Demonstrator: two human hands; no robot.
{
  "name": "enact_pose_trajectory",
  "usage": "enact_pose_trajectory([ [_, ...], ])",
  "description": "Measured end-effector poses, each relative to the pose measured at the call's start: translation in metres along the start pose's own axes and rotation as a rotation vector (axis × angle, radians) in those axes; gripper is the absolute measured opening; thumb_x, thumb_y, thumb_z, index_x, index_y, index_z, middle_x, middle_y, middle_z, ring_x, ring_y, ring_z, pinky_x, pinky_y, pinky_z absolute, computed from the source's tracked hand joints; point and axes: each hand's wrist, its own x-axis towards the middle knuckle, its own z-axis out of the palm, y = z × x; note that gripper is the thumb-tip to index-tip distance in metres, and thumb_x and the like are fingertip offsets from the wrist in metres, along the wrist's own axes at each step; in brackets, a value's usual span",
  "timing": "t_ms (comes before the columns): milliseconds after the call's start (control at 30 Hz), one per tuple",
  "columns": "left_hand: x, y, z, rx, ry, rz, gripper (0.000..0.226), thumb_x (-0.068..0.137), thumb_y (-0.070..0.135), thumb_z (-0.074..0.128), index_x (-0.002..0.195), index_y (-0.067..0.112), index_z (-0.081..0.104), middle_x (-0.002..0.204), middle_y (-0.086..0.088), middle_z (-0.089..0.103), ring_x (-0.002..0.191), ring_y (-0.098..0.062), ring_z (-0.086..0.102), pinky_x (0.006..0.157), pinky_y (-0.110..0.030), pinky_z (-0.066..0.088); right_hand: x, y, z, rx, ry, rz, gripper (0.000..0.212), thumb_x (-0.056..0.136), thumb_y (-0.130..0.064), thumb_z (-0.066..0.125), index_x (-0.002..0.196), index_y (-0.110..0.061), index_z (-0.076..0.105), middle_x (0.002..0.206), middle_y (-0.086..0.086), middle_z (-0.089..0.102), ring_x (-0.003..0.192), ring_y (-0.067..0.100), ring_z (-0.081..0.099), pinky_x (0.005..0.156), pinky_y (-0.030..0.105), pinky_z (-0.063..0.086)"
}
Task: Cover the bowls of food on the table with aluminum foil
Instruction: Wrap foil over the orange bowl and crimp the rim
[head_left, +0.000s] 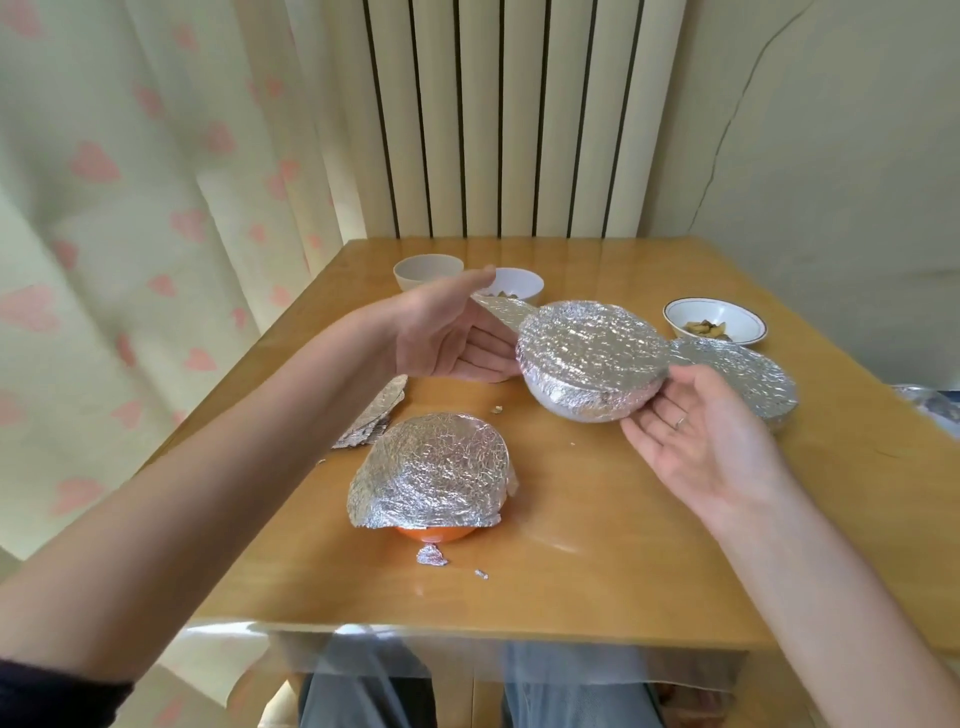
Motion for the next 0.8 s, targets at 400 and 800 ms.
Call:
enact_pose_trajectory([
  [400, 0.059, 0.057, 0.048, -0.209, 0.182, 0.076, 0.076, 0.103, 0.046, 0.011, 0.135, -0.016, 0.04, 0.137, -0.03, 0.05, 0.129, -0.037, 0.049, 0.106, -0.04, 0.039, 0.099, -0.11, 0.015, -0.212, 0.037, 0.163, 0.05, 0.096, -0.033, 0.045, 0.129, 0.004, 0.044, 0.115, 0.017, 0.063, 0.103, 0.027, 0.061, 0.083, 0.037, 0.049],
  [800, 0.125, 0.049, 0.097, -0.851, 0.346, -0.035, 0.042, 0.101, 0.025, 0.026, 0.119, 0.001, 0.056, 0.129, -0.012, 0.059, 0.089, -0.021, 0.06, 0.034, -0.017, 0.043, 0.227, -0.133, 0.014, -0.8, -0.067, 0.292, 0.06, 0.1, -0.043, 0.034, 0.14, 0.001, 0.038, 0.104, 0.015, 0.063, 0.097, 0.026, 0.06, 0.088, 0.038, 0.047],
])
